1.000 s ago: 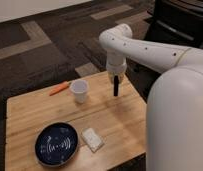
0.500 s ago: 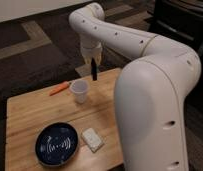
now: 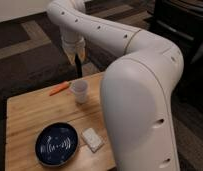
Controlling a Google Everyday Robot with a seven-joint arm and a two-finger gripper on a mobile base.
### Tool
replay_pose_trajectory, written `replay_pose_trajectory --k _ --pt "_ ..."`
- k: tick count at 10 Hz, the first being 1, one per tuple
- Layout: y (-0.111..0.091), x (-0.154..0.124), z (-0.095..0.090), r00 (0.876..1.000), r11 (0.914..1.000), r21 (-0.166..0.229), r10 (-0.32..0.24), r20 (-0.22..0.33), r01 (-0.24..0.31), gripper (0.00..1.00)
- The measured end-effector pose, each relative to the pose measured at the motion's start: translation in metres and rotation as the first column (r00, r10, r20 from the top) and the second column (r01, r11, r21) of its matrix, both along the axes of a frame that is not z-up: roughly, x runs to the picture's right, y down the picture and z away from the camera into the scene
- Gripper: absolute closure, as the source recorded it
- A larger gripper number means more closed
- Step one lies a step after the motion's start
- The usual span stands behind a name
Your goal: Place the eraser in the ceramic cup
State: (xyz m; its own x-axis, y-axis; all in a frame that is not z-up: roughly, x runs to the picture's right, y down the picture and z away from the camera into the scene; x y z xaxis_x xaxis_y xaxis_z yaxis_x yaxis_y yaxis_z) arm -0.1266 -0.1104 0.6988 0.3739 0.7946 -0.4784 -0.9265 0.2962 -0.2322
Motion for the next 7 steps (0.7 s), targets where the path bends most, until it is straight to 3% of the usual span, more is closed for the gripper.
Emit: replay_pose_trajectory --k 4,7 --pt "0.041 0.014 0.005 0.993 0.9893 -0.083 0.121 0.001 -0.120 1.00" --pt "0.057 0.018 0.024 0.993 0.9858 -0.126 0.117 0.034 -0.111 1.00"
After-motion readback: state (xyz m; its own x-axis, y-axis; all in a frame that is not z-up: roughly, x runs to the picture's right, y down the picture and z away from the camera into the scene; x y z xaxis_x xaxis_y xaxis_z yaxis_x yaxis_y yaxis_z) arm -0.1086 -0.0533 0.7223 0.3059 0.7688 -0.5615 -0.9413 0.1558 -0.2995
